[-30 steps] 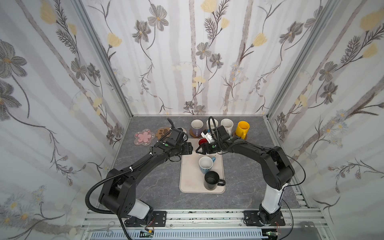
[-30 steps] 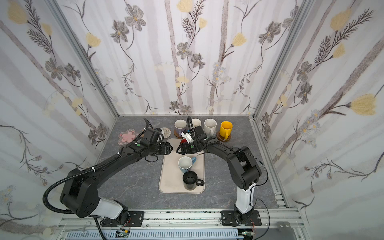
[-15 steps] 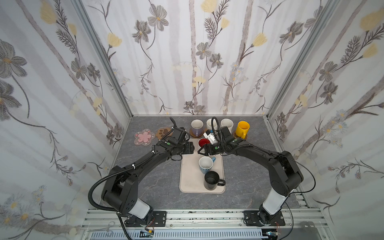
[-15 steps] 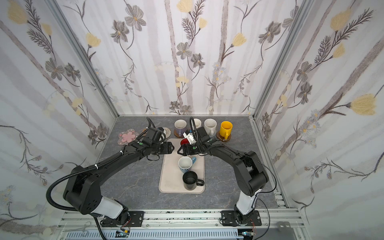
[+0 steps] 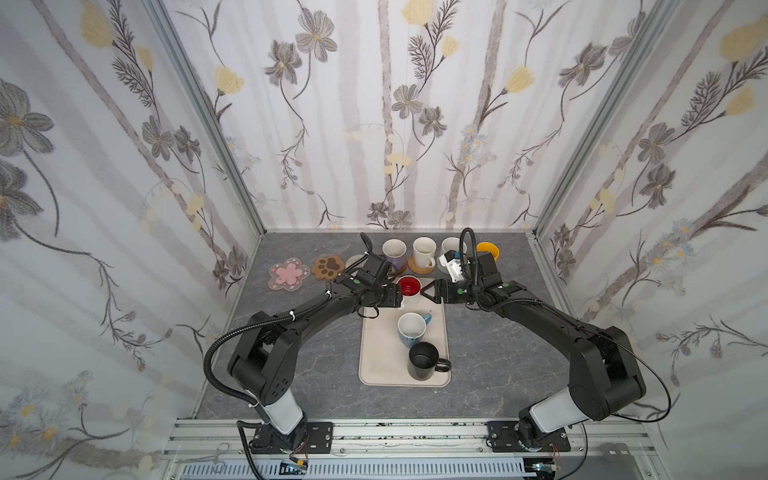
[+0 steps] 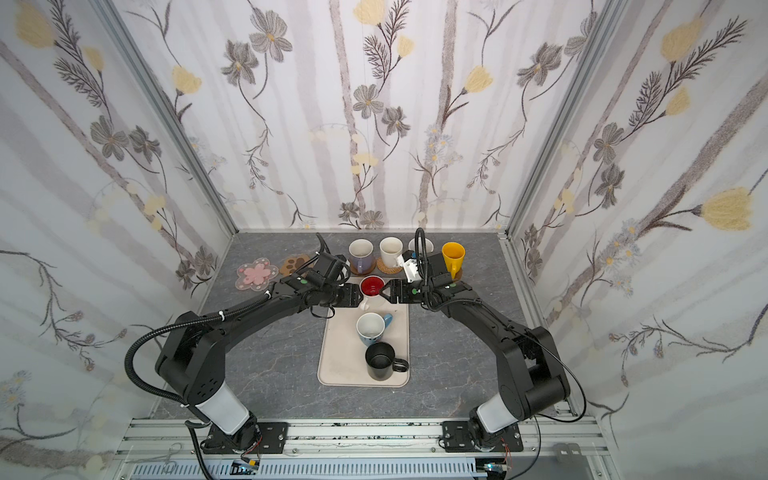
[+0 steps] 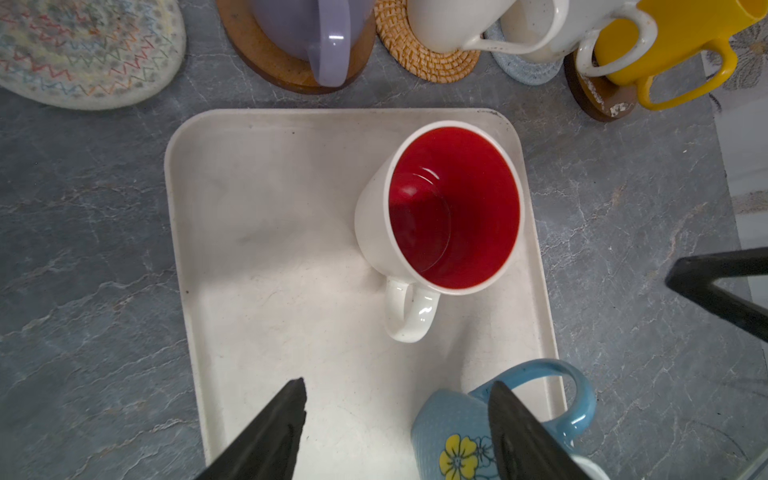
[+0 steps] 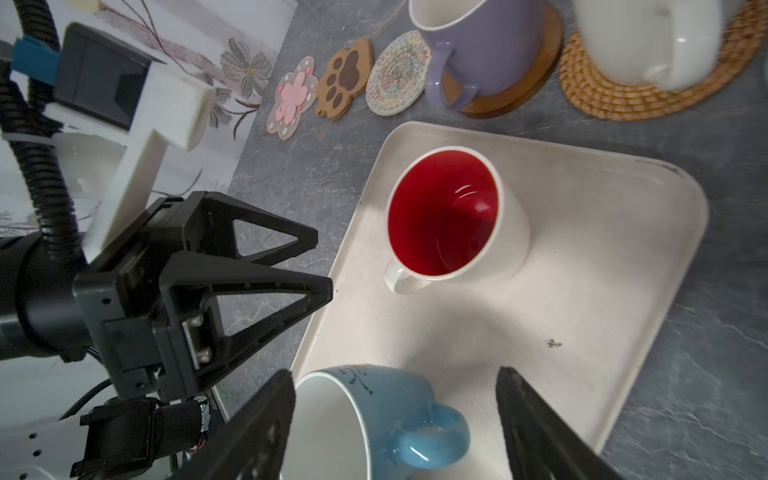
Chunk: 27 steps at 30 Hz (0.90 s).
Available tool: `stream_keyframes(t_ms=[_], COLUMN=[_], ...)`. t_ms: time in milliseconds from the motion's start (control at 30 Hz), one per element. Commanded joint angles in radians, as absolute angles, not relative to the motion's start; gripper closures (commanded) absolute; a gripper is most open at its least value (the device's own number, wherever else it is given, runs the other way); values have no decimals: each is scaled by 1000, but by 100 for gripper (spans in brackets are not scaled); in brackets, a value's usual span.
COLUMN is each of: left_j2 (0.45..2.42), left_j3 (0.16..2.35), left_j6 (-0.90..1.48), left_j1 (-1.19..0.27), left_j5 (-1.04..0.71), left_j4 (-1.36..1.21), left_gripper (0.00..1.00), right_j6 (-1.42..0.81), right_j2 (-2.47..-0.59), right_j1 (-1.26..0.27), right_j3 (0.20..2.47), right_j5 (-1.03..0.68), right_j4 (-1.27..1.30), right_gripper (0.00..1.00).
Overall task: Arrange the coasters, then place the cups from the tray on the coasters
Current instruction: 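Close the left gripper on the red-interior mug rim while the right gripper withdraws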
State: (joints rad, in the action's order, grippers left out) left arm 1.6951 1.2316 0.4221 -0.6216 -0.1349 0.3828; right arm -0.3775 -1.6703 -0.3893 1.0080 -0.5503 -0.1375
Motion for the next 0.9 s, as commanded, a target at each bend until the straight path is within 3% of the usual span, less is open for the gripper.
stream_keyframes(t_ms=[0, 333, 467, 500, 867], left_j2=[1728, 1845, 1877, 1886, 1963], left_j3=[1269, 1328, 1335, 1338, 1386], left_j6=[426, 445, 449, 451, 449], left_j1=[-634, -652, -652, -652, -654], left_j5=[-130, -111, -106, -104, -80], left_j4=[387, 403, 403, 403, 412], left_gripper=[31, 37, 39, 40, 55], right_j6=[-385, -434, -443, -444, -460], right_j2=[-1632, -1532, -1498, -1494, -1488], right_j1=[-353, -269, -257, -256, -247], right_j3=[973, 848, 811, 807, 776], right_j5=[-536, -496, -476, -468, -440], right_j4=[-71, 50, 93, 99, 137], right_gripper=[23, 16, 8, 1, 0])
